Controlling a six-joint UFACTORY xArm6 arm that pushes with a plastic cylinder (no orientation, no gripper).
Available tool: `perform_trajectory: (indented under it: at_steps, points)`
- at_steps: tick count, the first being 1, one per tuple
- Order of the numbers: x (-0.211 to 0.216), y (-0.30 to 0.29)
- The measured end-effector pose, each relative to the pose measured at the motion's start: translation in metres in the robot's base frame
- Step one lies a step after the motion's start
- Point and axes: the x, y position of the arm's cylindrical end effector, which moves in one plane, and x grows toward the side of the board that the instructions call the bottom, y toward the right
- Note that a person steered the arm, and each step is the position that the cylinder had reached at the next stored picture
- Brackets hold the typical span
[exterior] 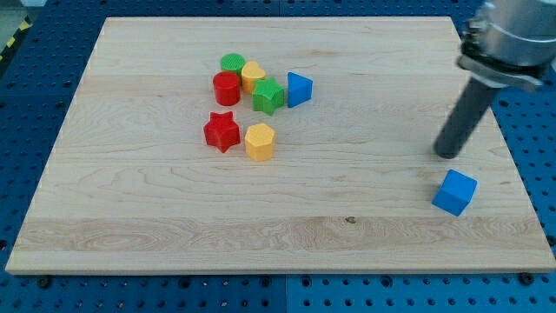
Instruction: Move red star closer to yellow hexagon
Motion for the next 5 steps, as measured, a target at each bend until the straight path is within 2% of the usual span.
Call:
perform_trajectory:
  at_steps: [2,3,4,5]
  points:
    - [0.042,-0.018]
    - [0.074,0.01]
    - [0.089,0.03]
    - [0.085,0.014]
